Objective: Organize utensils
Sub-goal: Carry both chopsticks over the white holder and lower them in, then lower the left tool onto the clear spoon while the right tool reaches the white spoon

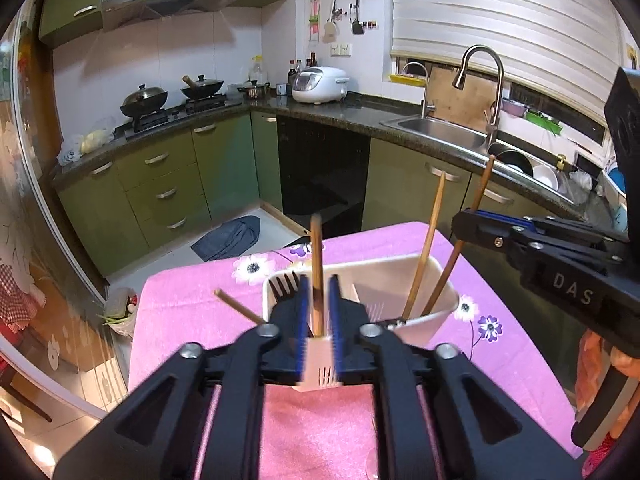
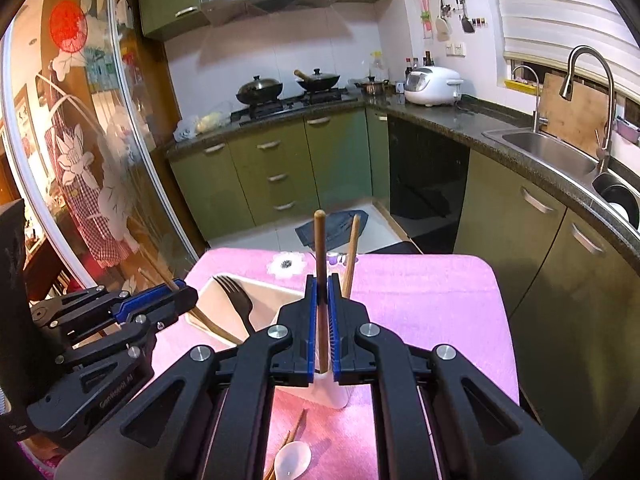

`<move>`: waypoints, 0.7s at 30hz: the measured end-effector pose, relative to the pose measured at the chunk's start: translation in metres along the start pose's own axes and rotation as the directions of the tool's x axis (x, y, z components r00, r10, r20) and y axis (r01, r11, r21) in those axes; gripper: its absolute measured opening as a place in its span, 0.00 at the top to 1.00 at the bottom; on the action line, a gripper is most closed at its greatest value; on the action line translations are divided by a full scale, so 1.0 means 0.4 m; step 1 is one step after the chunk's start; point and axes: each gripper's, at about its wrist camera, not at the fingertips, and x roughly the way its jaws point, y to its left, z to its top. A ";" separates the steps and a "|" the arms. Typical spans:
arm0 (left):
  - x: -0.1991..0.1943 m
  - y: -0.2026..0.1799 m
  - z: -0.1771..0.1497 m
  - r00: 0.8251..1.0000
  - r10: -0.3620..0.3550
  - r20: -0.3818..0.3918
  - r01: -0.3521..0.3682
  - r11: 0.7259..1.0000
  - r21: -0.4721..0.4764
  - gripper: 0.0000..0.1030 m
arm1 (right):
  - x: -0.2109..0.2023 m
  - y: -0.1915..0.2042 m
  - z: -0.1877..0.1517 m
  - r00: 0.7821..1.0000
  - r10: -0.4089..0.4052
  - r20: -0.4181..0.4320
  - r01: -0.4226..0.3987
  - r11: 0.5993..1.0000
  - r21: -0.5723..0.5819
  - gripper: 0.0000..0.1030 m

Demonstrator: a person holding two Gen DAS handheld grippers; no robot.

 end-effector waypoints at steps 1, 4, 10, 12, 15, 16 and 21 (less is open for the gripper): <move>0.002 0.000 -0.003 1.000 0.000 -0.001 0.000 1.000 -0.001 0.81 | 0.005 0.002 -0.005 1.000 0.002 -0.003 -0.002 1.000 -0.001 0.93; -0.001 -0.003 -0.013 1.000 0.007 0.002 -0.007 1.000 0.003 0.78 | -0.001 0.012 -0.013 1.000 0.006 0.006 -0.006 1.000 -0.006 0.73; -0.050 -0.014 -0.057 1.000 -0.002 -0.023 0.002 1.000 -0.007 0.66 | -0.086 0.014 -0.041 0.998 0.023 0.050 -0.023 1.000 -0.005 0.57; -0.063 -0.029 -0.097 0.999 -0.003 -0.054 0.004 1.000 0.010 0.63 | -0.119 0.016 -0.084 0.999 0.016 0.047 -0.015 1.000 -0.014 0.53; -0.059 -0.051 -0.185 0.990 -0.041 -0.138 0.044 0.999 0.021 0.63 | -0.120 0.023 -0.170 0.999 0.012 -0.030 -0.013 0.999 -0.038 0.53; -0.054 -0.055 -0.209 0.986 -0.052 -0.161 0.055 0.998 0.014 0.63 | -0.101 0.024 -0.212 0.997 0.014 -0.079 -0.017 0.999 -0.041 0.53; -0.020 -0.083 -0.365 0.959 -0.108 -0.262 0.100 0.994 -0.045 0.63 | 0.035 0.016 -0.409 0.952 0.028 -0.304 -0.042 0.998 -0.039 0.53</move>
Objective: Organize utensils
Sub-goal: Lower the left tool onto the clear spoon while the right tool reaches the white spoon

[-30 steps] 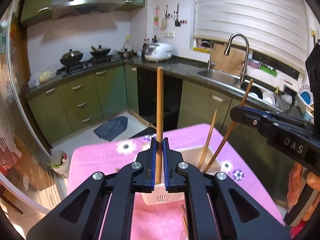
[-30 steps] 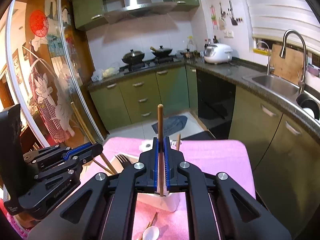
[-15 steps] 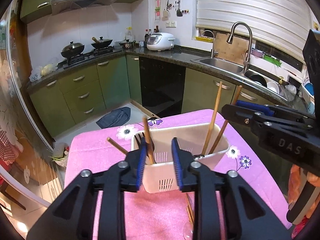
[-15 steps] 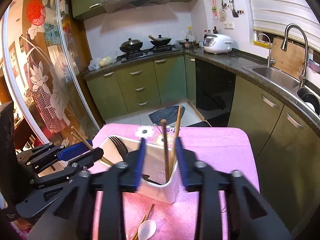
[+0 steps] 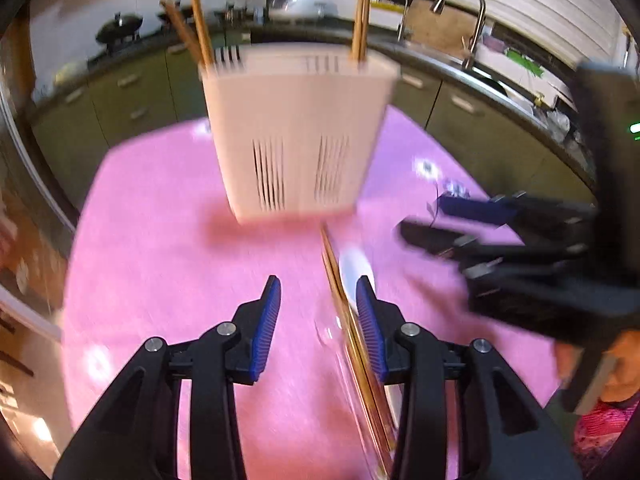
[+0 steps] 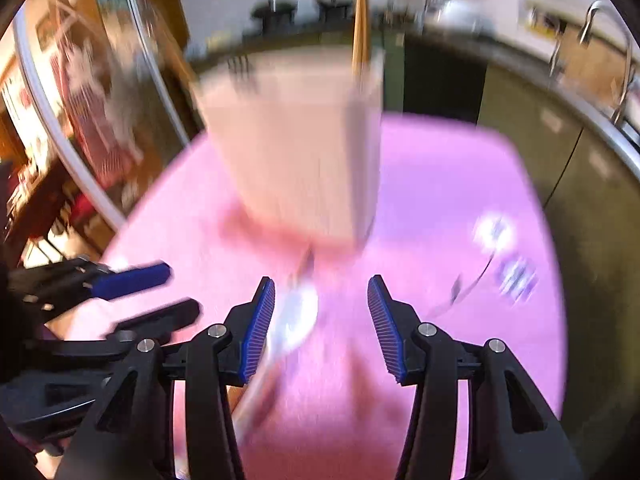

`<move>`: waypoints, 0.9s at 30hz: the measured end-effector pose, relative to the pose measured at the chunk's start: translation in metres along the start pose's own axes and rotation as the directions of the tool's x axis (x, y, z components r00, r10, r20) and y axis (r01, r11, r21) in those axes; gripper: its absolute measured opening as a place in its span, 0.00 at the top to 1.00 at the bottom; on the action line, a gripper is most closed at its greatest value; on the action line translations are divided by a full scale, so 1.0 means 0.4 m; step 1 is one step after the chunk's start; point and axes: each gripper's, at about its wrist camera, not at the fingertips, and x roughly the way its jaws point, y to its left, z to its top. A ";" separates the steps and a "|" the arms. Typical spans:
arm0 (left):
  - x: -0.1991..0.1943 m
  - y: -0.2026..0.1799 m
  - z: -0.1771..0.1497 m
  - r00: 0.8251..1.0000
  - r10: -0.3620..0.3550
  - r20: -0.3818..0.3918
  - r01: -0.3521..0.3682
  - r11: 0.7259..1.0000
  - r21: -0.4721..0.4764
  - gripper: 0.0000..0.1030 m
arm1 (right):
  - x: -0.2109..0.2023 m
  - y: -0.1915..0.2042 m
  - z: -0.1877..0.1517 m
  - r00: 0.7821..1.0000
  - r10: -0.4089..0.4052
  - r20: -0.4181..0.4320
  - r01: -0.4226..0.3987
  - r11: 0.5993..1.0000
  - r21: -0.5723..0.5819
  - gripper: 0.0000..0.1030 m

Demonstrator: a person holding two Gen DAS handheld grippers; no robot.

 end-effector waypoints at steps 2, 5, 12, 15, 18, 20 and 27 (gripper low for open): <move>0.032 0.002 -0.040 0.999 -0.006 -0.034 0.006 1.000 -0.029 0.64 | 0.054 -0.014 -0.036 0.998 0.035 -0.053 -0.034 0.999 0.028 0.53; 0.066 0.003 -0.069 0.998 -0.008 -0.063 0.005 0.998 -0.060 0.64 | 0.087 -0.037 -0.048 0.997 0.050 -0.062 -0.047 0.997 0.055 0.53; 0.116 -0.012 -0.065 0.996 0.056 -0.072 -0.059 0.998 -0.037 0.64 | 0.123 -0.041 -0.012 0.997 0.049 -0.051 -0.047 0.998 0.038 0.53; 0.122 -0.017 -0.071 0.995 0.042 -0.089 -0.045 0.999 -0.026 0.64 | 0.121 -0.028 -0.012 0.996 0.075 -0.048 -0.073 0.997 0.039 0.53; 0.115 -0.028 -0.078 0.996 0.049 -0.080 -0.049 0.999 -0.002 0.64 | 0.116 -0.011 -0.014 0.996 0.075 -0.040 -0.073 0.997 0.038 0.53; 0.116 -0.032 -0.078 0.995 0.050 -0.082 -0.049 0.999 0.007 0.63 | 0.117 0.005 -0.015 0.997 0.067 -0.039 -0.066 0.997 0.027 0.53; 0.134 -0.020 -0.074 0.989 0.100 -0.106 -0.097 0.995 0.039 0.60 | 0.136 0.047 -0.011 0.997 0.000 -0.071 -0.003 0.999 -0.034 0.60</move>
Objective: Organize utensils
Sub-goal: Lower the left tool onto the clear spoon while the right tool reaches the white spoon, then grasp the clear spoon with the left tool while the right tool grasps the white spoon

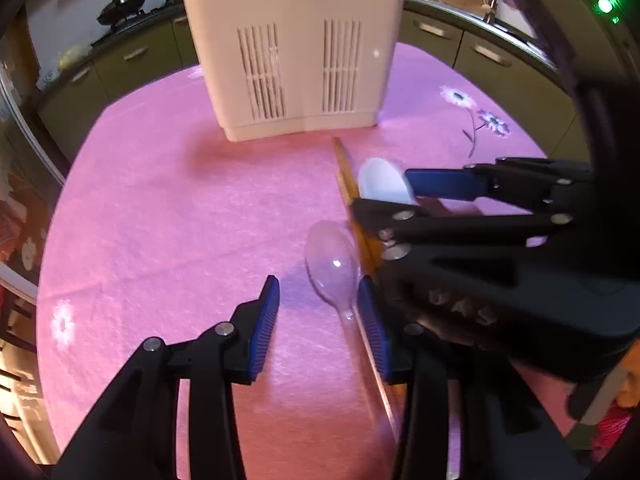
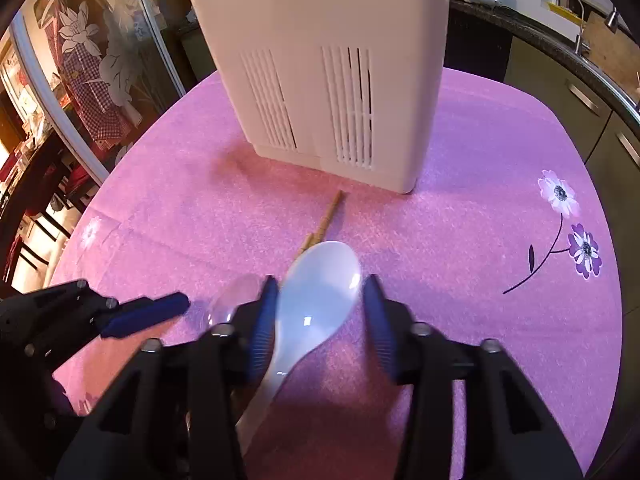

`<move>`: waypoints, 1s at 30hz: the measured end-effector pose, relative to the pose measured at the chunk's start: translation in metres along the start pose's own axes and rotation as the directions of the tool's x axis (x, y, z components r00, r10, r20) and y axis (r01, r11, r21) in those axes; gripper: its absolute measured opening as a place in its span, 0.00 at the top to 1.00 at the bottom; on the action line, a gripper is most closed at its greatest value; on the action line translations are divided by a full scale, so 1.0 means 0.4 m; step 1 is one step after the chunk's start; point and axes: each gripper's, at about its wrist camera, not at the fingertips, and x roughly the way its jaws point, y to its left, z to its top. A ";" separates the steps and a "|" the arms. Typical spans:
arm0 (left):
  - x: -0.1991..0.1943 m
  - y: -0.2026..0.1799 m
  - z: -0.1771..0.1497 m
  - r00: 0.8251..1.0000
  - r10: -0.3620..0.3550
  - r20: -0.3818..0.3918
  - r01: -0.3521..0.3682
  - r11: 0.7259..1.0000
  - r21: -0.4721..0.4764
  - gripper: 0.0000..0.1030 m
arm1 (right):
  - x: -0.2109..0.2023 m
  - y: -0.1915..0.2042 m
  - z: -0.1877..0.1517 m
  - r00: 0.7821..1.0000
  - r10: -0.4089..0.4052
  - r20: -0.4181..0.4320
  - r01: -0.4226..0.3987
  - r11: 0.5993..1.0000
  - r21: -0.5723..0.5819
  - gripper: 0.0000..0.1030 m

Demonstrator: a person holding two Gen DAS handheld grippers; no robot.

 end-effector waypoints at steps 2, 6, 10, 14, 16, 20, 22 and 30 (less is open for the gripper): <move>0.001 0.007 0.000 1.000 -0.008 -0.006 0.008 1.000 0.002 0.60 | -0.006 -0.008 0.001 1.000 -0.006 -0.003 0.006 1.000 0.003 0.61; -0.001 0.015 0.001 1.000 -0.028 -0.009 0.028 1.000 -0.008 0.61 | -0.040 -0.044 -0.003 1.000 0.010 0.028 -0.011 0.999 0.047 0.61; -0.004 0.019 0.002 0.999 -0.044 -0.021 0.044 0.999 -0.020 0.61 | -0.095 -0.080 -0.007 0.997 0.021 0.072 -0.027 0.996 0.083 0.62; 0.006 0.008 0.009 1.000 0.001 -0.019 -0.001 1.000 -0.007 0.59 | -0.129 -0.102 -0.006 0.995 0.021 0.100 -0.031 0.995 0.099 0.62; 0.012 0.006 0.017 1.000 0.009 -0.019 -0.009 1.000 -0.009 0.59 | -0.136 -0.107 -0.007 0.994 0.020 0.104 -0.030 0.994 0.102 0.62; 0.020 -0.006 0.031 1.000 0.016 -0.006 -0.016 1.000 0.003 0.67 | -0.141 -0.117 -0.013 0.994 0.024 0.111 -0.036 0.993 0.113 0.62; 0.021 -0.014 0.037 1.000 -0.001 -0.007 0.001 1.000 0.005 0.75 | -0.148 -0.125 -0.015 0.993 0.026 0.115 -0.040 0.992 0.117 0.62; -0.019 -0.006 0.034 0.999 -0.046 0.025 0.046 0.999 0.007 0.75 | -0.208 -0.134 -0.012 0.985 0.029 0.172 -0.052 0.991 0.126 0.63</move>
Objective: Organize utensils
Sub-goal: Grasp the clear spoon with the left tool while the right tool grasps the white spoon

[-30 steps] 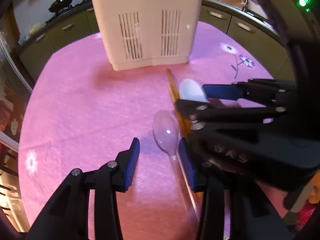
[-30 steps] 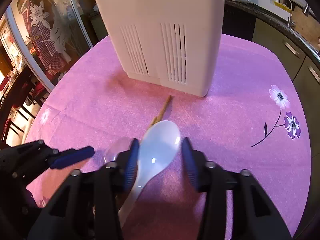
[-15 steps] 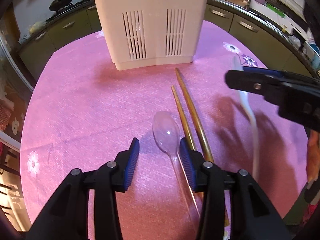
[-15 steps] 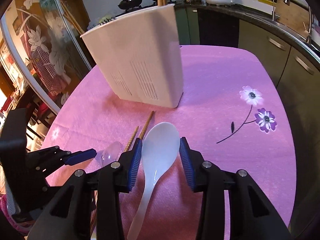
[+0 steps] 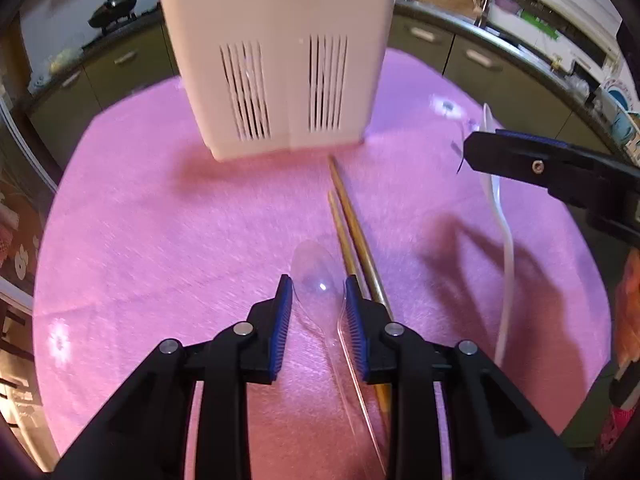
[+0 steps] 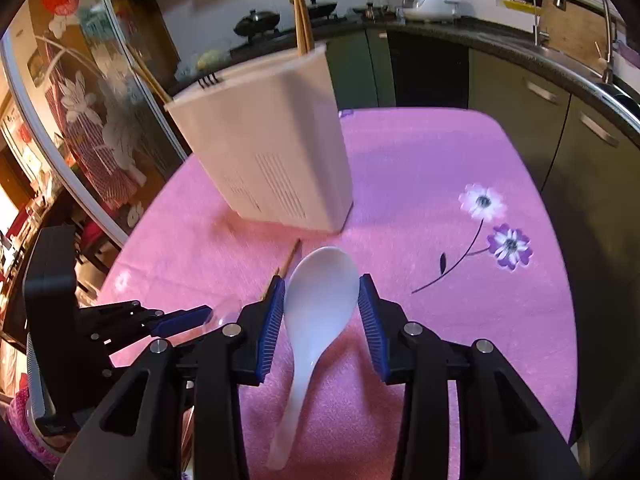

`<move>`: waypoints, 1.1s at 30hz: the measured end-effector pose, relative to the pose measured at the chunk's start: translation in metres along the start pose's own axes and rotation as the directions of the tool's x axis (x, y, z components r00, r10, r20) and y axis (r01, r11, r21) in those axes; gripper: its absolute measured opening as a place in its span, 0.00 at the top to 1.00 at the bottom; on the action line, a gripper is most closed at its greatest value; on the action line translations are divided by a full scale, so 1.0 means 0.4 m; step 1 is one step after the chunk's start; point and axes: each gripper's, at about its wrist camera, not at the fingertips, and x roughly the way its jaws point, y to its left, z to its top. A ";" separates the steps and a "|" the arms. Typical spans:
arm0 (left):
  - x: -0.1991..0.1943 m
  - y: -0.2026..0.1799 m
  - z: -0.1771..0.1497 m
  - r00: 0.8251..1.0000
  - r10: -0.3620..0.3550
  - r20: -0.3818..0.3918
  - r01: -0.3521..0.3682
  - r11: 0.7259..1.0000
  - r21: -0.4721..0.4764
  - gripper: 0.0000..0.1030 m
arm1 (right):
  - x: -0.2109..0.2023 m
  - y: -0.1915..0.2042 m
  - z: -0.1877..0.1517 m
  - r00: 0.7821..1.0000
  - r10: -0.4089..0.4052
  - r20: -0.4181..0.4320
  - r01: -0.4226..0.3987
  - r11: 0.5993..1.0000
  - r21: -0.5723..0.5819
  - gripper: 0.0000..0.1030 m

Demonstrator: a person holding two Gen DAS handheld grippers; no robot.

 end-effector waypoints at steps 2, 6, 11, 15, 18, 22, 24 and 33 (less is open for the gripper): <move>-0.043 0.007 0.009 0.999 -0.011 0.040 0.011 1.000 0.001 0.75 | -0.027 0.001 0.010 0.999 0.004 0.031 -0.004 1.000 0.000 0.64; -0.148 0.021 0.049 0.991 -0.016 0.132 0.016 1.000 -0.001 0.75 | -0.089 0.016 0.040 0.994 0.015 0.106 -0.015 1.000 -0.004 0.64; -0.260 0.041 0.102 0.975 -0.025 0.222 0.026 1.000 0.001 0.75 | -0.172 0.044 0.101 0.980 0.021 0.197 -0.015 0.999 -0.029 0.65; -0.345 0.049 0.156 0.955 -0.020 0.297 0.017 1.000 0.012 0.75 | -0.229 0.068 0.155 0.967 0.022 0.254 -0.010 0.999 -0.050 0.65; -0.389 0.047 0.193 0.943 -0.023 0.332 0.018 1.000 0.018 0.75 | -0.269 0.086 0.193 0.958 0.022 0.288 -0.002 0.997 -0.071 0.65; -0.431 0.041 0.256 0.923 -0.016 0.384 0.009 1.000 0.020 0.75 | -0.312 0.109 0.246 0.950 0.029 0.312 0.001 0.996 -0.094 0.65; -0.451 0.041 0.290 0.908 -0.009 0.419 0.003 1.000 0.017 0.75 | -0.328 0.122 0.273 0.946 0.034 0.322 -0.001 0.995 -0.104 0.65; -0.469 0.044 0.423 0.817 0.079 0.571 -0.068 0.997 -0.041 0.75 | -0.345 0.142 0.408 0.933 0.045 0.357 -0.006 0.994 -0.109 0.65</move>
